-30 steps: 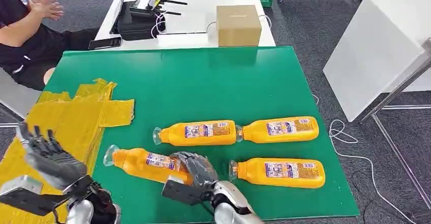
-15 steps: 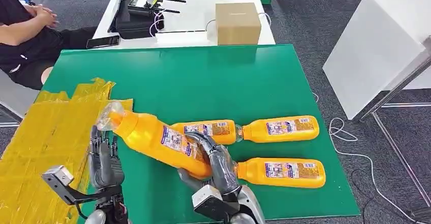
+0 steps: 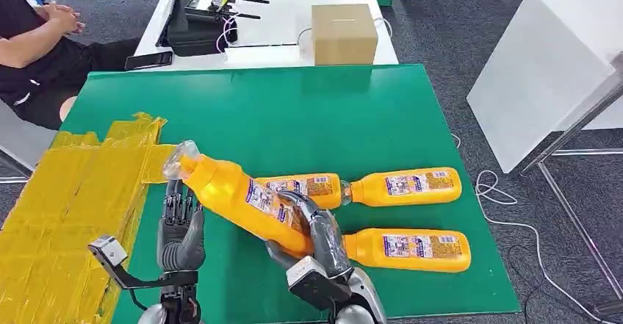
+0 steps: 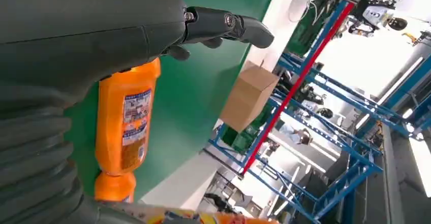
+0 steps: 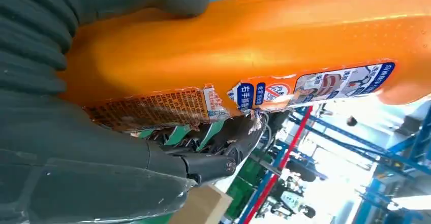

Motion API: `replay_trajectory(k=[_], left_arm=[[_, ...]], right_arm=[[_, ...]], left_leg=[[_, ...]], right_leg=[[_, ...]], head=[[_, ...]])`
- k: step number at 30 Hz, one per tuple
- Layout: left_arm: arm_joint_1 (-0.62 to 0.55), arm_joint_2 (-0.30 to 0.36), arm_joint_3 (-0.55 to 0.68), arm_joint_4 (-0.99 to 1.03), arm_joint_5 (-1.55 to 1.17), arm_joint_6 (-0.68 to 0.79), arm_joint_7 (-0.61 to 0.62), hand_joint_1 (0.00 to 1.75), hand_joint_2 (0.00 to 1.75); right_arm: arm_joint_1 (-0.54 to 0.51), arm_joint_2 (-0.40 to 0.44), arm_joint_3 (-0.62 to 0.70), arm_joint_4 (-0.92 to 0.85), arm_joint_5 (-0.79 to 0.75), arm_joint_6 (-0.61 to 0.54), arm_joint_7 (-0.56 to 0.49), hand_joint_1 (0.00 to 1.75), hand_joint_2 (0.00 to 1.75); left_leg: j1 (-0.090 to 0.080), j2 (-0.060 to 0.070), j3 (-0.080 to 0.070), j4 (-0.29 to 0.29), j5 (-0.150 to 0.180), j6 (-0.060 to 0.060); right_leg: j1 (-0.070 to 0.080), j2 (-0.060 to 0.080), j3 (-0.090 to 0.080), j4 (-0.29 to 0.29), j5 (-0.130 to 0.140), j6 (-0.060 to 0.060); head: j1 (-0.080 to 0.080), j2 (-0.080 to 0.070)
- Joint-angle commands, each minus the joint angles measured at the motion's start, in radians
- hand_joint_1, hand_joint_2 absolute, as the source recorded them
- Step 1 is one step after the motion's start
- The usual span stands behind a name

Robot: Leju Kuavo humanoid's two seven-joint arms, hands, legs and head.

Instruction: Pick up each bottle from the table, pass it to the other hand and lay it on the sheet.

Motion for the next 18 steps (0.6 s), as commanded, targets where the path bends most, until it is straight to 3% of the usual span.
replay_trajectory(k=[1,8,18], left_arm=[[-0.019,0.03,-0.03,0.045,0.025,-0.031,0.002,0.0,1.75],[-0.009,0.03,-0.034,0.032,0.037,-0.054,0.0,0.0,1.75],[-0.012,0.041,-0.057,0.052,0.087,-0.137,0.01,0.0,1.75]], right_arm=[[-0.054,0.014,-0.067,0.119,-0.006,0.013,0.003,1.75,1.75],[-0.05,0.015,-0.074,0.111,-0.009,0.029,-0.003,1.75,1.75],[-0.098,0.029,0.021,0.187,0.049,0.067,0.027,1.75,1.75]], left_leg=[[0.0,-0.001,0.002,-0.002,0.0,0.0],[0.001,-0.001,0.002,-0.002,0.0,-0.001],[0.0,0.0,0.002,-0.002,0.0,0.0]], right_leg=[[0.0,-0.001,0.002,-0.002,0.0,0.001],[0.001,-0.001,0.003,-0.002,0.0,0.001],[0.0,0.001,0.002,-0.002,0.0,0.001]], head=[[0.0,0.0],[0.0,0.0],[0.0,0.0]])
